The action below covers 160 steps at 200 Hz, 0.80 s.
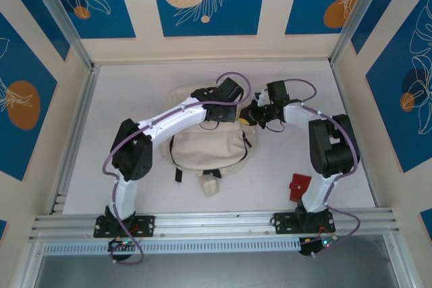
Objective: Pack books, pencil case, and school supplies into a backpack
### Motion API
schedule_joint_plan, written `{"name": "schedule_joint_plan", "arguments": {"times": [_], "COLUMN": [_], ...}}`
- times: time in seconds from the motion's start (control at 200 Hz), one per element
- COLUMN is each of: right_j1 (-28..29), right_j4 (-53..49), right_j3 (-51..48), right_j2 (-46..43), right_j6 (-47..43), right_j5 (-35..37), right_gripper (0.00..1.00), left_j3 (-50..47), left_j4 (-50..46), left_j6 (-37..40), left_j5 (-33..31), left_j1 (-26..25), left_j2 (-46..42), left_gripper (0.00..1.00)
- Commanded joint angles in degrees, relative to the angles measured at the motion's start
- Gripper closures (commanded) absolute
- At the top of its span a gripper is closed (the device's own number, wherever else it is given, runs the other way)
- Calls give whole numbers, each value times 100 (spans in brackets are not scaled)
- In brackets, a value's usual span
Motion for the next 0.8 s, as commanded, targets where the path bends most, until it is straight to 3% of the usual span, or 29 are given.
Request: {"name": "schedule_joint_plan", "arguments": {"times": [0.0, 0.295, 0.61, 0.795], "right_j1": [-17, 27, 309, 594], "right_j4": [-673, -970, -838, -900], "right_j3": [45, 112, 559, 1183], "right_j2": [-359, -439, 100, 686], "right_j6": [-232, -276, -517, -558], "right_j5": [957, 1567, 833, 899], "right_gripper": [100, 100, 100, 100], "left_j3": [-281, -1391, -2472, -2869], "left_j4": [-398, -506, -235, -253], "left_j6": [-64, -107, -171, -77], "left_j5": [-659, -1182, -1097, -1249], "left_j1": [224, 723, 1461, 1875], "left_j2": [-542, -1283, -1661, -1711], "left_gripper": [100, 100, 100, 100]}}
